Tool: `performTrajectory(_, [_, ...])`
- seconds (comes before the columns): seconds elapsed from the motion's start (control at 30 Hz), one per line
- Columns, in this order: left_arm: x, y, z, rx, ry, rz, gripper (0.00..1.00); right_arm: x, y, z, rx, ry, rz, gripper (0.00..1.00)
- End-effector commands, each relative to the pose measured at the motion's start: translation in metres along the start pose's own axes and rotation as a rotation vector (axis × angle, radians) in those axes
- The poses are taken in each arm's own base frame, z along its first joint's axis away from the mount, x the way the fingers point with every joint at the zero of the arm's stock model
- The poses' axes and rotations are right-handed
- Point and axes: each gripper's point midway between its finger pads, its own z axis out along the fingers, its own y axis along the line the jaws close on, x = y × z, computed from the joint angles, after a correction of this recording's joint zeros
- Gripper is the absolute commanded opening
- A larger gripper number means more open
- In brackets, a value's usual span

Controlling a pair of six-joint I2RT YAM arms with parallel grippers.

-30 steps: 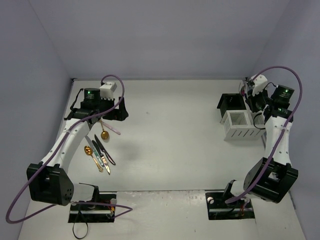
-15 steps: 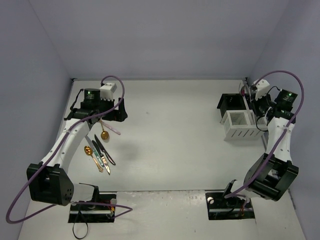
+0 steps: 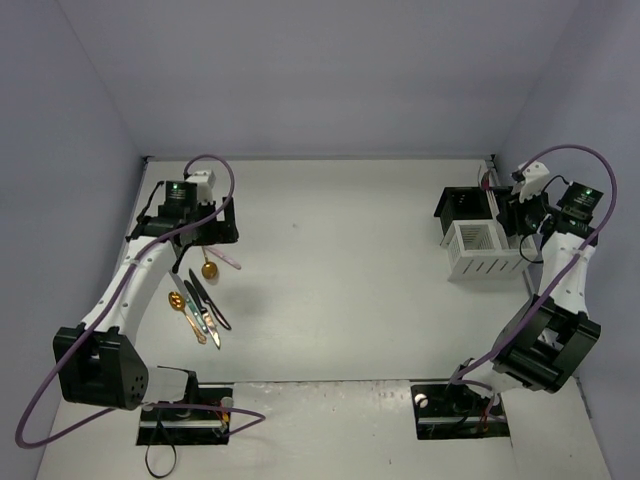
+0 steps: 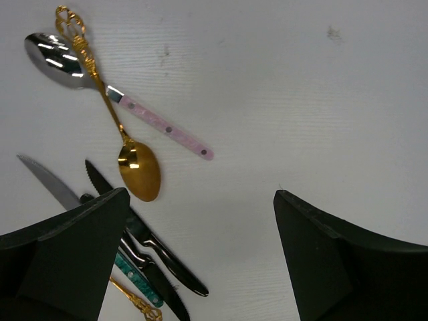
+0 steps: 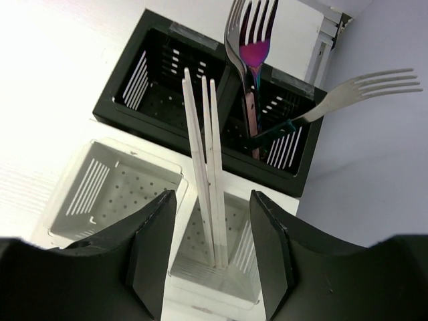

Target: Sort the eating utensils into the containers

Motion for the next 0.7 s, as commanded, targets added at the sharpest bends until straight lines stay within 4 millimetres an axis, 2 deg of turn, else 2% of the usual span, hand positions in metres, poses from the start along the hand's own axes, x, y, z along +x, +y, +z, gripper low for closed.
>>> performTrajectory(0.0, [-0.004,0.034,0.004,-0.213,0.003,-0.101,0.85,-0.07,-0.003,-0.028,0.039,-0.162,-0.017,0.47])
performTrajectory(0.17, [0.014,0.062,0.038,-0.373,0.124,-0.121,0.71,-0.109,0.021,-0.042,0.018,-0.234,-0.008,0.5])
performTrajectory(0.3, [0.021,0.068,0.057,-0.403,0.177,-0.202,0.67,-0.132,0.047,-0.05,-0.014,-0.281,-0.031,0.52])
performTrajectory(0.43, [0.024,0.075,0.07,-0.412,0.208,-0.223,0.59,-0.137,0.058,-0.052,-0.036,-0.294,-0.018,0.53])
performTrajectory(0.53, [0.026,0.08,0.075,-0.41,0.226,-0.235,0.49,-0.138,0.061,-0.052,-0.043,-0.297,-0.018,0.53])
performTrajectory(0.67, [0.027,0.089,0.082,-0.419,0.245,-0.241,0.45,-0.138,0.062,-0.053,-0.047,-0.298,-0.016,0.53])
